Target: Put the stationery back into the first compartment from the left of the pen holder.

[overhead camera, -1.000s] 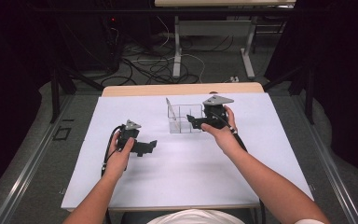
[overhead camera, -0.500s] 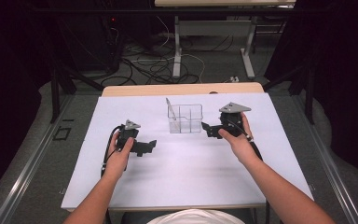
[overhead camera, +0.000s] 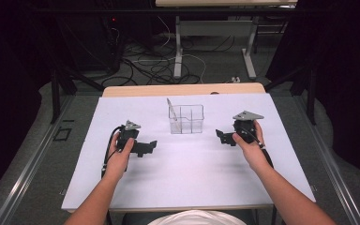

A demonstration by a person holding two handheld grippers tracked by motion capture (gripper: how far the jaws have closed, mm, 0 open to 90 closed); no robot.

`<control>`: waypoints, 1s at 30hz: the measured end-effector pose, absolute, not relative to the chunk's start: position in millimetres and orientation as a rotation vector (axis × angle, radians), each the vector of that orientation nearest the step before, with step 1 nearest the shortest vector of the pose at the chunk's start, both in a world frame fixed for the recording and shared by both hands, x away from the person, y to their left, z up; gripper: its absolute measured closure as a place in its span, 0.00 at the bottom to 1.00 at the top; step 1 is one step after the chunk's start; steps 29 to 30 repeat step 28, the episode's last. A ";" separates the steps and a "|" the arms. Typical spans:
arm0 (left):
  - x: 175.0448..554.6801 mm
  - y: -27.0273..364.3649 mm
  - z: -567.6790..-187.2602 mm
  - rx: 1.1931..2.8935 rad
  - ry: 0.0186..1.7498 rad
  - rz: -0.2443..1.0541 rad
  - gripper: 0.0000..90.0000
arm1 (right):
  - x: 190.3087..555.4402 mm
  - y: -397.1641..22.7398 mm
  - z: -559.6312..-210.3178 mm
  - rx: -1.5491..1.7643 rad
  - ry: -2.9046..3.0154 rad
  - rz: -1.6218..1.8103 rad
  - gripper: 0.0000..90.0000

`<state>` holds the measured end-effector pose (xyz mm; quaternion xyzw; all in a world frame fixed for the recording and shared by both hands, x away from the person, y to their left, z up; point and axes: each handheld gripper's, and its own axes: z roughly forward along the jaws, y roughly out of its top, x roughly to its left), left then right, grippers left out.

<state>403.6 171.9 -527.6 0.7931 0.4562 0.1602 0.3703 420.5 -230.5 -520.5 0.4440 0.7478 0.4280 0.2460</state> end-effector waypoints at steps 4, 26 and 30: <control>403.2 172.0 -527.2 2.034 1.182 0.410 0.00 | 421.7 -236.7 -527.0 1.227 2.046 1.156 0.00; 404.4 171.4 -527.6 2.030 1.169 0.416 0.00 | 424.3 -258.8 -546.1 1.302 2.029 1.083 0.02; 404.6 171.4 -527.7 2.031 1.171 0.415 0.00 | 424.1 -259.5 -545.6 1.310 2.020 1.082 0.01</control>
